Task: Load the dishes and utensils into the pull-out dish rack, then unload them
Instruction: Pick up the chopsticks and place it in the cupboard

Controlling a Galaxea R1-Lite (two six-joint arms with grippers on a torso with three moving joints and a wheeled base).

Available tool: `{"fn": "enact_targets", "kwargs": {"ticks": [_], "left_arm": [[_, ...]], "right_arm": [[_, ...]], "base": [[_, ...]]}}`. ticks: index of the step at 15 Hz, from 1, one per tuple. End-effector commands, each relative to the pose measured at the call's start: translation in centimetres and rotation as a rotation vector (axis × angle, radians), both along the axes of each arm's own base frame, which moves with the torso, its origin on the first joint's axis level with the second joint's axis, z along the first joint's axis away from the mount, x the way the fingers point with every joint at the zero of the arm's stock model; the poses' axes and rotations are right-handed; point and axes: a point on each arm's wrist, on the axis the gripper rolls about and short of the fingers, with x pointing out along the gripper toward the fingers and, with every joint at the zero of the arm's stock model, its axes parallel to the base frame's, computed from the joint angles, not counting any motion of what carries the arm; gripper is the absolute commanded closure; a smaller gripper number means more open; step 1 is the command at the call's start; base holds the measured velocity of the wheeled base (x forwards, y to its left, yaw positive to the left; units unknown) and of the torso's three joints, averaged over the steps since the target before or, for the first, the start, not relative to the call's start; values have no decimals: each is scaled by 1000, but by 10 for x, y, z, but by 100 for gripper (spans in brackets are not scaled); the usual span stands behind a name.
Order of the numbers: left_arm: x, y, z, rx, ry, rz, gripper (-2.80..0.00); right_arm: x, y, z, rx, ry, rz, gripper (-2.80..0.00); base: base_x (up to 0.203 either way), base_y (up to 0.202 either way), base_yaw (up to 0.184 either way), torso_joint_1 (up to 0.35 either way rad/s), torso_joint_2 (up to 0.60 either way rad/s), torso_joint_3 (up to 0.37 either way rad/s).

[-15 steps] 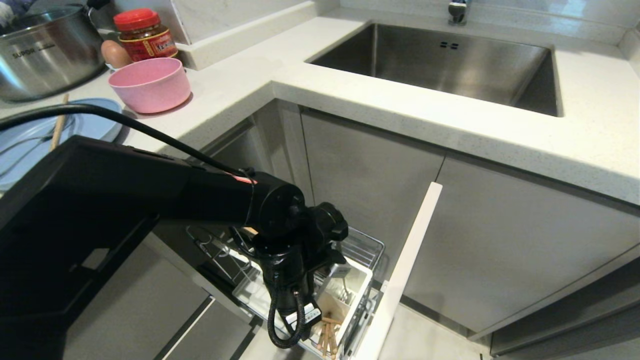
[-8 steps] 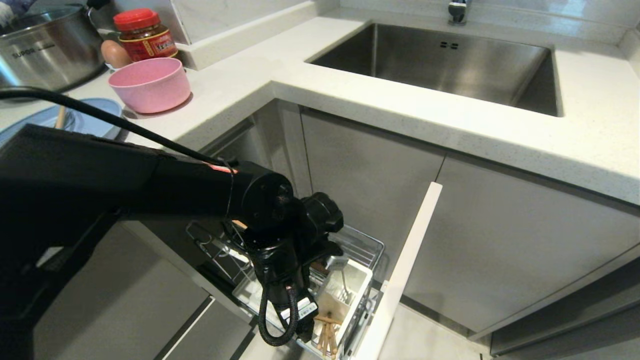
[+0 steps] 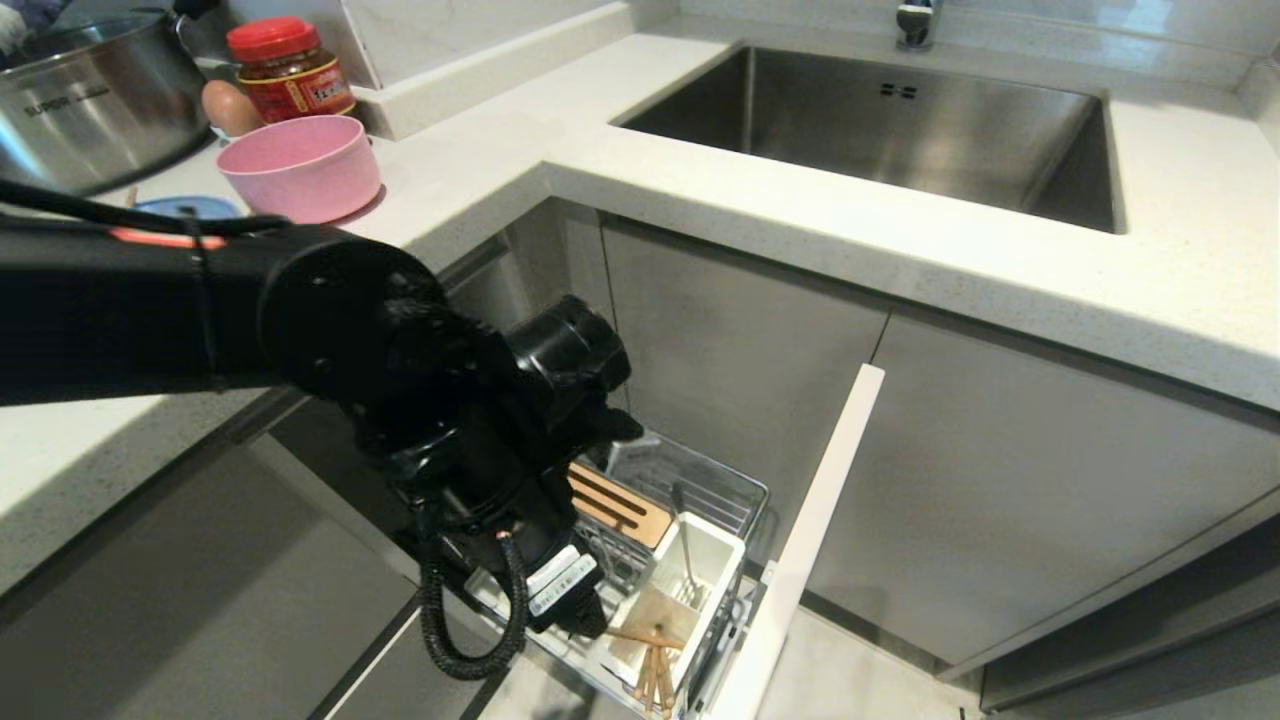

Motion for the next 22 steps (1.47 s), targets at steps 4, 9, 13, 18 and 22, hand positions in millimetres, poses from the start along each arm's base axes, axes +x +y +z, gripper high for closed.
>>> {"fn": "enact_targets", "kwargs": {"ticks": [4,9,13,18,22], "left_arm": [[-33,32,54,-111,-195,110,0],[-43,47,100,-373,-465,299,0],[-55,61,137,-600,-660,428,0],[-74,114,177,-771,-897,600,0],[-82,152,191,-750,-1035,759,0]], "right_arm": [[0,0,0,0,-4,0,0],[0,0,0,0,-5,0,0],[0,0,0,0,-3,0,0],[0,0,0,0,-5,0,0],[0,0,0,0,-4,0,0]], "base": [[0,0,0,0,0,0],[0,0,0,0,0,0],[0,0,0,0,0,0],[0,0,0,0,0,0],[0,0,0,0,0,0]]}}
